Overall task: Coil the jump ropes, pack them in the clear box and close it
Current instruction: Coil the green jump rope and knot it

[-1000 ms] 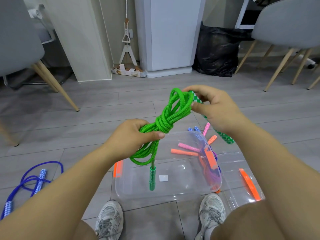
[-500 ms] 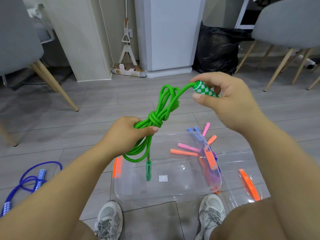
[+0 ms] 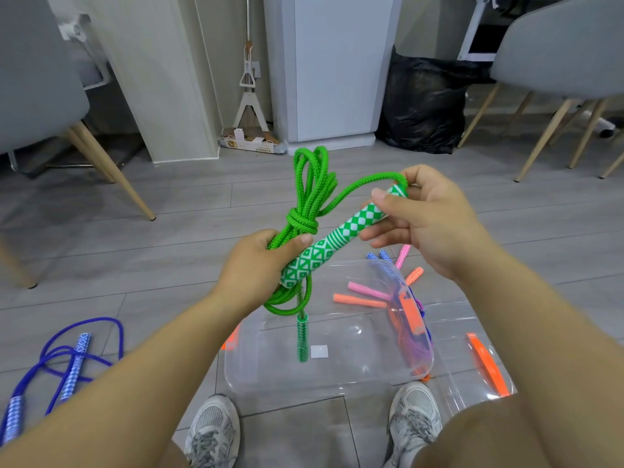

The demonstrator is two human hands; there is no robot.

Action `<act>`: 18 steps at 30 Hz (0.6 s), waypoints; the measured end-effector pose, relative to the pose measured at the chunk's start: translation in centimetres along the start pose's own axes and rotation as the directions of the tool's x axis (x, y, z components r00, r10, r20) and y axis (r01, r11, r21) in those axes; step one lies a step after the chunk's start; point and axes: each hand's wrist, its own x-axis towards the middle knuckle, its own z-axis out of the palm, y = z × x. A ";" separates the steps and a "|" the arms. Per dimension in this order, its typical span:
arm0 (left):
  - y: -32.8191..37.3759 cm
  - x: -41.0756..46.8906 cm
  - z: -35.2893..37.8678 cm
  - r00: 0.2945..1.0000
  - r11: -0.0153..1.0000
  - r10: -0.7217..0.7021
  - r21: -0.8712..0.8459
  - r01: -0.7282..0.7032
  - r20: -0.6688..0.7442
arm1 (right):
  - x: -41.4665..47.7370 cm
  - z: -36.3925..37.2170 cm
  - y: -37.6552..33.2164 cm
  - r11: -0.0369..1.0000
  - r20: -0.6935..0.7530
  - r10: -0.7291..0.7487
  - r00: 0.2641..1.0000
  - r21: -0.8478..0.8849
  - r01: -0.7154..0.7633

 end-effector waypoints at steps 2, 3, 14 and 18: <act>-0.1 0.2 0.0 1.000 1.000 -0.003 -0.017 0.003 -0.014 | 0.0 0.2 0.1 1.000 -0.009 -0.012 1.000 0.020 0.012; -0.1 0.3 0.0 1.000 1.000 -0.003 -0.025 0.003 -0.017 | -0.1 0.3 0.2 1.000 -0.015 -0.018 1.000 0.021 0.019; 0.4 0.7 0.1 0.994 0.997 0.078 -0.008 -0.078 -0.081 | -1.3 2.8 2.8 0.980 -0.042 -0.154 0.987 -0.132 0.147; 0.8 0.6 0.1 0.985 0.987 0.129 0.108 -0.117 -0.112 | -1.1 3.4 3.3 0.990 -0.041 -0.092 0.995 -0.109 0.087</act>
